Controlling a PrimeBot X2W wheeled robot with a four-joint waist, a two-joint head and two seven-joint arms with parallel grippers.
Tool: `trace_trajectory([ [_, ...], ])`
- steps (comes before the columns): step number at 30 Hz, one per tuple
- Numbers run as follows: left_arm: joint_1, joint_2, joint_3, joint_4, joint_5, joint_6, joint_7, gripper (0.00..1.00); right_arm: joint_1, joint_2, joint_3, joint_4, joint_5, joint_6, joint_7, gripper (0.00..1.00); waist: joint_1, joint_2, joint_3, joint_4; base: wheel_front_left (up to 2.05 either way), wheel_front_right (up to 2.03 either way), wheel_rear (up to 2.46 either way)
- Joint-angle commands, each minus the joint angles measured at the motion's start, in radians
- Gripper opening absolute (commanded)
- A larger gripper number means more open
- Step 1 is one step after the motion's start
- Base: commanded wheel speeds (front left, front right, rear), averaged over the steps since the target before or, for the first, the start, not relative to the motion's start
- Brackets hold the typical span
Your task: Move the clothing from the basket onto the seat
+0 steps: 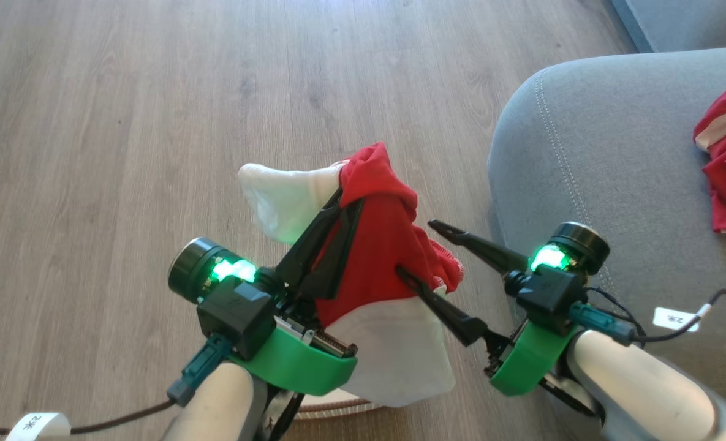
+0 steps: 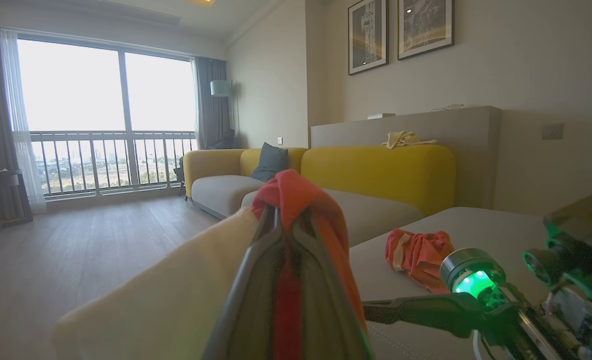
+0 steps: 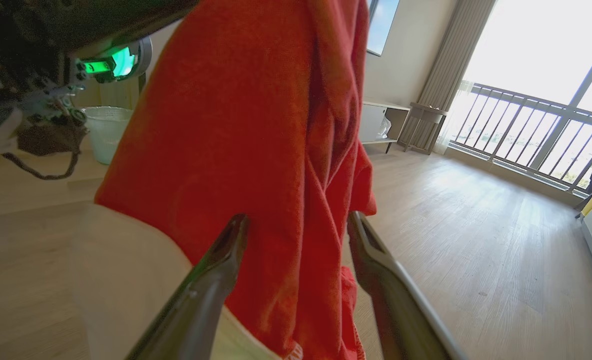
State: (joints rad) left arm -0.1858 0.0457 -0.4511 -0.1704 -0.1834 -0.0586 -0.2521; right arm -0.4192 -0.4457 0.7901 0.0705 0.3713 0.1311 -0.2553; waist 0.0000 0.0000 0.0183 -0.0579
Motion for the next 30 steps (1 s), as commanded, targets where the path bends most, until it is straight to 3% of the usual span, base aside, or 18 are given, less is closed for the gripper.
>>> trace_trajectory([
  [1, -0.052, 0.005, 0.032, -0.031, 0.012, 0.0, -0.01, 0.0, -0.028, -0.011, 0.011, -0.021, 0.011, 0.0, -0.006, 1.0, 0.0, 0.0, -0.001, 0.001, 0.0, 0.0, 0.0],
  [22, -0.064, 0.004, -0.071, -0.015, 0.121, -0.03, -0.01, 0.0, -0.156, 0.025, 0.151, 0.093, -0.007, 0.0, -0.006, 1.0, 0.0, 0.0, -0.006, 0.021, 0.0, 0.0, 0.0],
  [30, -0.069, 0.004, -0.12, -0.021, 0.115, -0.026, -0.01, 0.0, -0.187, 0.053, 0.211, 0.122, 0.019, 0.0, -0.006, 1.0, 0.0, 0.0, -0.009, 0.031, 0.0, 0.0, 0.0],
])
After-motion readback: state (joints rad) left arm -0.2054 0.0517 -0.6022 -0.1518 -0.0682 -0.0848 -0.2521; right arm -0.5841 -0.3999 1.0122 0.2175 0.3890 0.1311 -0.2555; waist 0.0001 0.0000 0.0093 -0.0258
